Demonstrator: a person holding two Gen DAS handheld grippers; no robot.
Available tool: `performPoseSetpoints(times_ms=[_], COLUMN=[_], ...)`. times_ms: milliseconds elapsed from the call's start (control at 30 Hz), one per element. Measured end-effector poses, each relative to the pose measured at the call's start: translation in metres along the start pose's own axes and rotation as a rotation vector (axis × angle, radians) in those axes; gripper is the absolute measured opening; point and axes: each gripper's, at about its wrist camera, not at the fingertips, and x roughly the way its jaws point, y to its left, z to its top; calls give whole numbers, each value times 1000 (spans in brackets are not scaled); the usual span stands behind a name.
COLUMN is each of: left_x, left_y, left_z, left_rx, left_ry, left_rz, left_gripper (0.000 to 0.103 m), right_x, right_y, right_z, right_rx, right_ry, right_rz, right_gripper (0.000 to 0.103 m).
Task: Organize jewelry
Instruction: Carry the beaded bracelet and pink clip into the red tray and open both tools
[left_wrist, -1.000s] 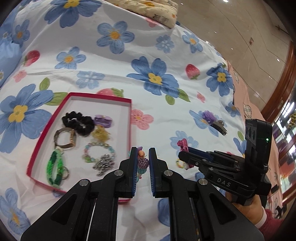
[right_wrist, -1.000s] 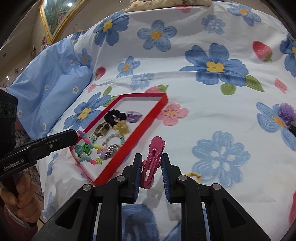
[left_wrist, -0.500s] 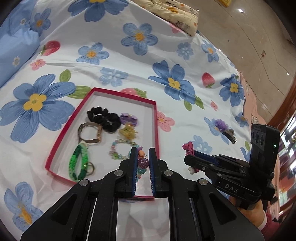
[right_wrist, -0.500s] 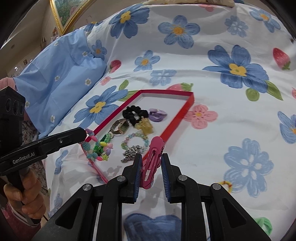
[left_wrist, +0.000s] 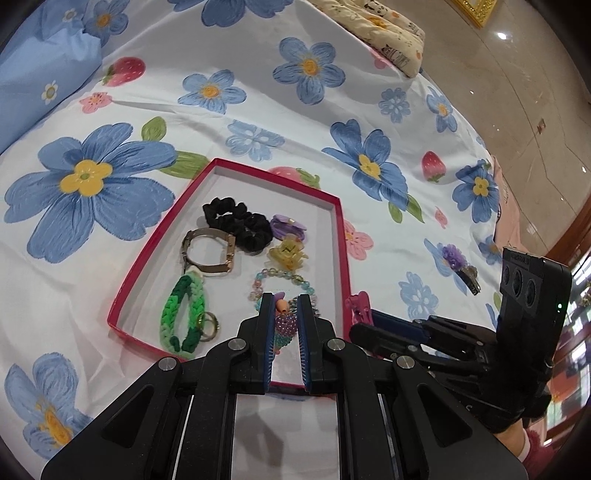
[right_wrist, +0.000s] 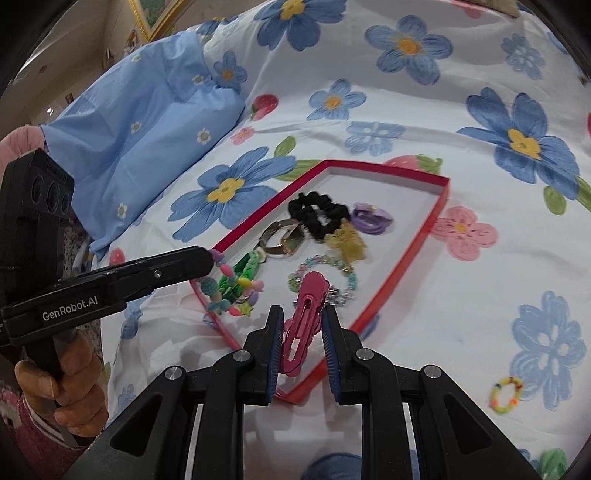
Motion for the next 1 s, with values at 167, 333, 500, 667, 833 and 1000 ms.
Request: performPoseSetpoints(times_ms=[167, 333, 500, 667, 833, 1000], left_x=[9, 19, 28, 36, 44, 47], left_y=[17, 34, 46, 53, 55, 52], left_z=[-2, -4, -7, -10, -10, -9], left_rx=[-44, -78, -91, -96, -85, -69], left_ry=[22, 44, 59, 77, 97, 107], left_rz=[-5, 9, 36, 64, 94, 117], left_gripper=[10, 10, 10, 10, 10, 11], right_x=[16, 29, 42, 56, 59, 60], right_y=[8, 10, 10, 10, 9, 7], right_z=[0, 0, -1, -3, -1, 0], right_rx=[-19, -28, -41, -47, -63, -68], right_ry=[35, 67, 105, 143, 151, 160], right_rz=[6, -1, -17, -25, -36, -28], right_gripper=[21, 21, 21, 21, 21, 22])
